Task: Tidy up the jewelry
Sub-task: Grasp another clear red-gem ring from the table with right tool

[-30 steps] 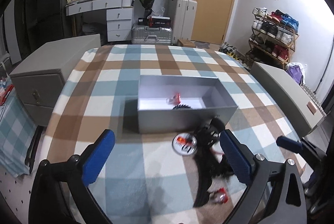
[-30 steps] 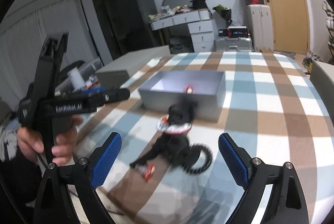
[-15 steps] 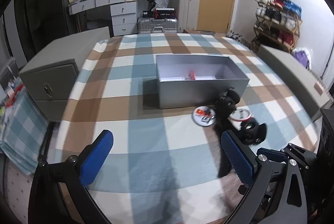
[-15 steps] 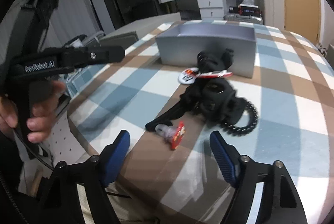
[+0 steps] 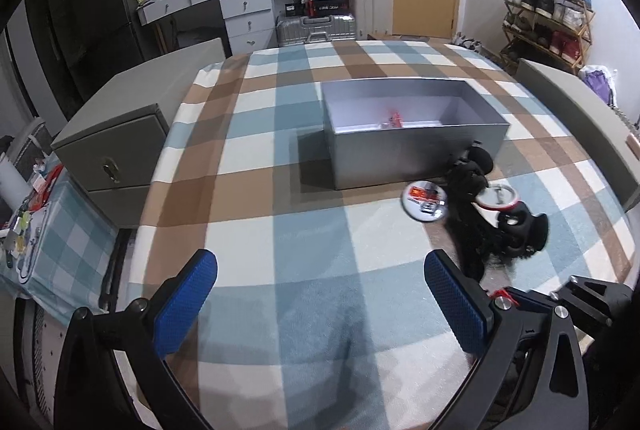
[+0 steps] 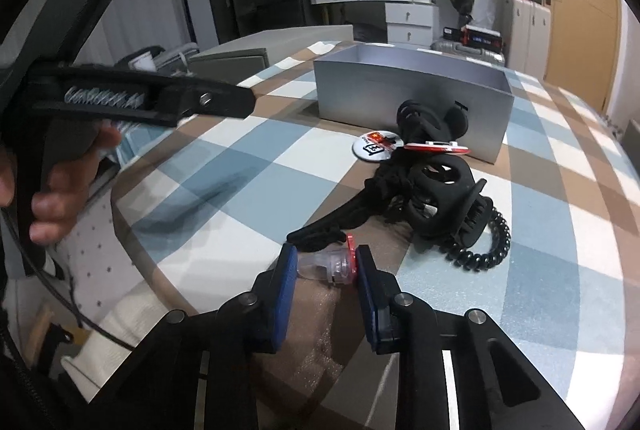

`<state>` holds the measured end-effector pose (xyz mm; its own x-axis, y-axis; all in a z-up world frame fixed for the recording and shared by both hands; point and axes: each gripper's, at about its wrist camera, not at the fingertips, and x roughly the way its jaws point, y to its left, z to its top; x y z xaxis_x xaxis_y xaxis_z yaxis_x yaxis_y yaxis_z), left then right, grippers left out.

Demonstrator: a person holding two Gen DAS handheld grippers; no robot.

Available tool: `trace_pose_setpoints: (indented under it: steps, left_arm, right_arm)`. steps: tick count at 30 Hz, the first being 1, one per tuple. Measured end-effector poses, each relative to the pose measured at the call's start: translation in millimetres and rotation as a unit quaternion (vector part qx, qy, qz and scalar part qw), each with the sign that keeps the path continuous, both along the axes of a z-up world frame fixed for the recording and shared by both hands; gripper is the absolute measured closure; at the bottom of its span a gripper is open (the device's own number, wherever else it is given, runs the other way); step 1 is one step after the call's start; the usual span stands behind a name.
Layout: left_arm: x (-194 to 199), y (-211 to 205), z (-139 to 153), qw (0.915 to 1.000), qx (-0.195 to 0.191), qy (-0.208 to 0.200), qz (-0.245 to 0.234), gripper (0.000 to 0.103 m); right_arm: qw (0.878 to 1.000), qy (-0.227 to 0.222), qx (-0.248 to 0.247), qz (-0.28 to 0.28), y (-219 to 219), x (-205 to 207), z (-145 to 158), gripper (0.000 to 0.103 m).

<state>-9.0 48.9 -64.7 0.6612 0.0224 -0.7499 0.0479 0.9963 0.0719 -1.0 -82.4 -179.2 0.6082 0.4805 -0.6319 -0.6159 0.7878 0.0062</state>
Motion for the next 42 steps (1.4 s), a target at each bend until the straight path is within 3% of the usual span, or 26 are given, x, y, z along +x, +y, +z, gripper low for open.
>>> trace_pose_setpoints:
  steps: [8, 15, 29, 42]
  left_arm:
    - [11, 13, 0, 0.999, -0.009, 0.02, 0.04, 0.002]
    - [15, 1, -5, 0.9988, 0.001, 0.039, 0.029, 0.002]
    - [11, -32, -13, 0.9956, -0.041, 0.066, -0.052, 0.002]
    - [6, -65, -23, 0.9851, -0.072, 0.095, -0.124, 0.002]
  right_arm:
    - [0.999, -0.035, -0.004, 0.024, 8, -18, 6, 0.075]
    - [0.999, -0.039, 0.024, 0.009, -10, -16, 13, 0.075]
    - [0.986, -0.097, 0.062, -0.118, -67, -13, 38, 0.075]
    - [0.975, -0.068, 0.107, -0.184, -117, 8, 40, 0.075]
